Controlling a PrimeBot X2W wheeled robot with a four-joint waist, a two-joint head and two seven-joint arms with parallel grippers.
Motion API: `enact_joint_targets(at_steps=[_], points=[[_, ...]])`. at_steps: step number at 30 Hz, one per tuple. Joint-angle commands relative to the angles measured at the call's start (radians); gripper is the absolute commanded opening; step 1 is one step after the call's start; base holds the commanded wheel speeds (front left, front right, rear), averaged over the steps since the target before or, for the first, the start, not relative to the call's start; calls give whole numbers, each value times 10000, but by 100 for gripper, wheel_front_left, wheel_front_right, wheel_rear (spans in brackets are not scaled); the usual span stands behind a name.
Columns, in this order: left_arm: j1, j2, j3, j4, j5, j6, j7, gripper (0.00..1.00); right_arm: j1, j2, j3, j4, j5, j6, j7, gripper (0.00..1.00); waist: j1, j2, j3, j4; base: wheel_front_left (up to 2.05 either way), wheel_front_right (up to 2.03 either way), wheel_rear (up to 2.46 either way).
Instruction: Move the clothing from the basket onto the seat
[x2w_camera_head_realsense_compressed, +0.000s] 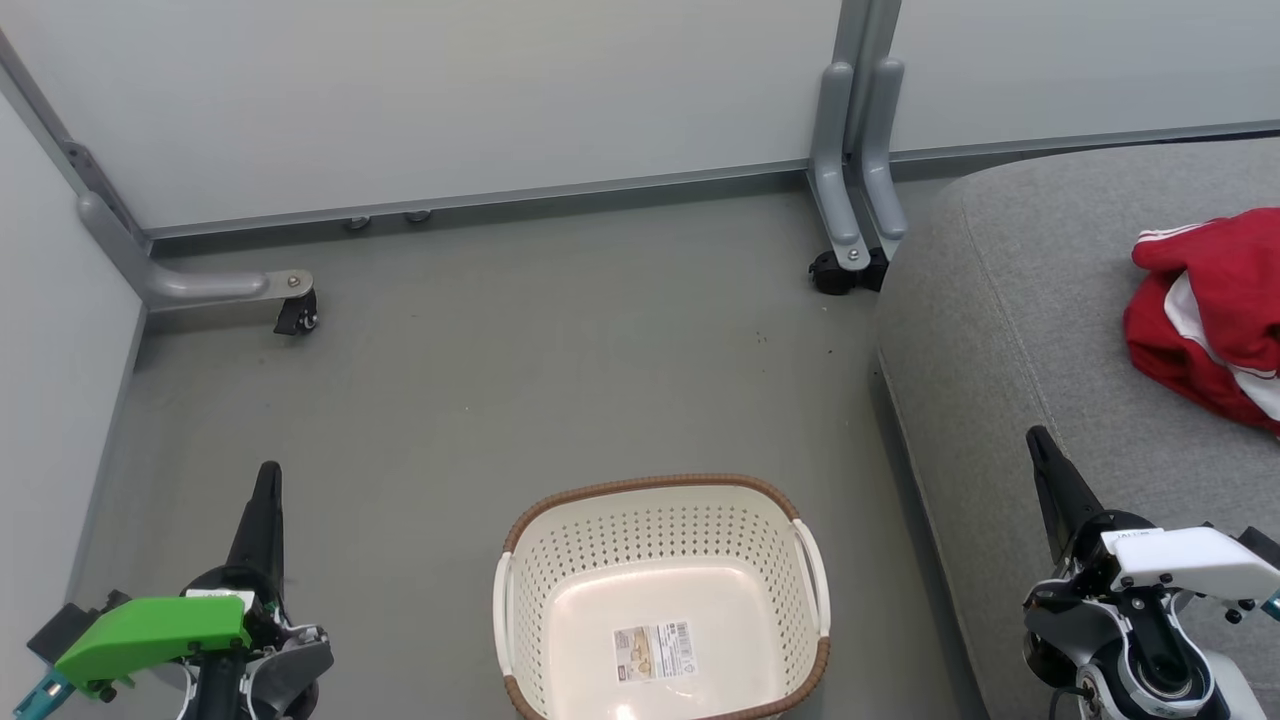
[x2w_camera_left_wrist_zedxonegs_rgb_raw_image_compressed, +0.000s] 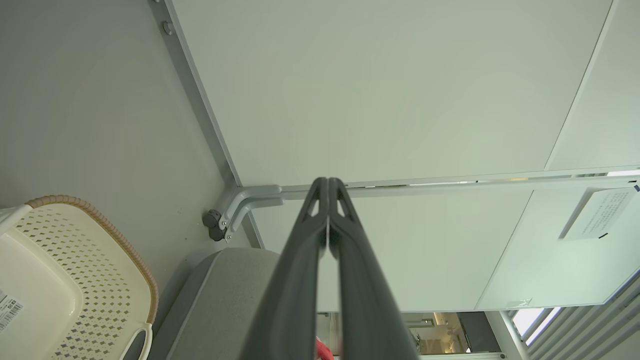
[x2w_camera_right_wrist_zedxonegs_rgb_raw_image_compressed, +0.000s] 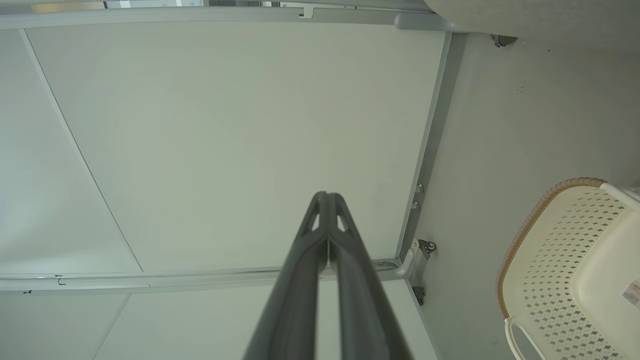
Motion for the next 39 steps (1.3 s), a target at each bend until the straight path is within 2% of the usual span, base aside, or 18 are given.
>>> enact_joint_targets(at_steps=[1, 6, 39], points=[[-153, 26, 68, 40, -189, -77, 53, 0, -152, -8, -39, 60, 205, 4, 81, 0, 0, 0, -10, -14, 0, 0, 0], [-195, 11, 141, 67, -451, -89, 136, 0, -180, 3, -84, 132, 449, 4, 160, 0, 0, 0, -35, -52, 0, 0, 0], [-194, -108, 263, 74, -274, -89, 245, 0, -171, 101, -208, 138, 301, 4, 253, 0, 0, 0, -35, -52, 0, 0, 0]])
